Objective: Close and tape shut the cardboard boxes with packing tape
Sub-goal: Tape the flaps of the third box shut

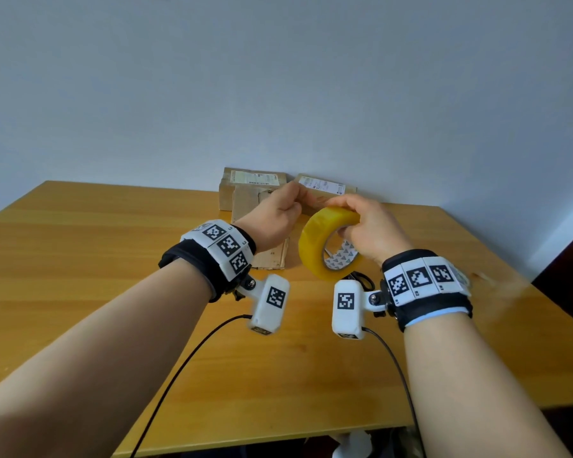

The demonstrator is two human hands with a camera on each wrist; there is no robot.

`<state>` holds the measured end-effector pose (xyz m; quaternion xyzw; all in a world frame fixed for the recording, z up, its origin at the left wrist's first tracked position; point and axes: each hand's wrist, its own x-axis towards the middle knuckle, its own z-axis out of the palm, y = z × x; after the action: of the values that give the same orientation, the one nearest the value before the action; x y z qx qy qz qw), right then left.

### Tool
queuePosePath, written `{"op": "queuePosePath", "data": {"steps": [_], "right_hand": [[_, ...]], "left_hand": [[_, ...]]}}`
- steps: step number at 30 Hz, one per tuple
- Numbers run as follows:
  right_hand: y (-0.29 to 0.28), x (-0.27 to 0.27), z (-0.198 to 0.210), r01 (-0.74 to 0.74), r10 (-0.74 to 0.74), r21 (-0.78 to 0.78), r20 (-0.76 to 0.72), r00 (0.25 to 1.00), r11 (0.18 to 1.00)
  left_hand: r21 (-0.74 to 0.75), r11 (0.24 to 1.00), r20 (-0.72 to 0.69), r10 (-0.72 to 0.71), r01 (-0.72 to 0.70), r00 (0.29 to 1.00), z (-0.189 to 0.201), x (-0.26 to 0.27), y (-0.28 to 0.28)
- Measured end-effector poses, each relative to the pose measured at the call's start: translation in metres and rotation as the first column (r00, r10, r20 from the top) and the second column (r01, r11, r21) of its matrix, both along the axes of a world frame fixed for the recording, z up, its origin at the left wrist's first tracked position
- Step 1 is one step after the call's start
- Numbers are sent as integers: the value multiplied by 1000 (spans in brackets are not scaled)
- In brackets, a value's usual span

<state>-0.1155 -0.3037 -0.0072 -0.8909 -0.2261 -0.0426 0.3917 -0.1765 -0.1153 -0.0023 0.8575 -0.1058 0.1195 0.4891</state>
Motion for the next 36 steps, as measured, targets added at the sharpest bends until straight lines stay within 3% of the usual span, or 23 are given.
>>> {"op": "queuePosePath", "data": {"steps": [6, 17, 23, 27, 31, 32, 34, 36], "right_hand": [[4, 2, 4, -28, 31, 82, -37, 999, 996], [9, -3, 4, -75, 86, 94, -116, 990, 993], [15, -8, 5, -84, 110, 174, -148, 983, 981], [19, -6, 12, -137, 195, 341, -142, 971, 930], [31, -14, 18, -230, 306, 403, -133, 943, 886], [36, -14, 18, -274, 323, 330, -105, 940, 904], [50, -13, 16, -332, 333, 37, -39, 942, 943], [63, -8, 17, -283, 290, -121, 44, 956, 951]], "left_hand": [[52, 988, -39, -141, 143, 989, 6, -6, 3], [175, 984, 100, -35, 17, 994, 14, -1, 9], [286, 958, 159, -7, -39, 987, 11, 1, 9], [164, 970, 202, 143, -178, 969, 11, 9, 15], [-94, 913, 149, 408, -398, 901, 15, 19, 37], [-165, 889, 115, 447, -426, 887, 15, 22, 42], [-272, 834, 51, 512, -481, 858, 17, 27, 52], [-363, 782, -24, 536, -507, 844, 21, 28, 62]]}}
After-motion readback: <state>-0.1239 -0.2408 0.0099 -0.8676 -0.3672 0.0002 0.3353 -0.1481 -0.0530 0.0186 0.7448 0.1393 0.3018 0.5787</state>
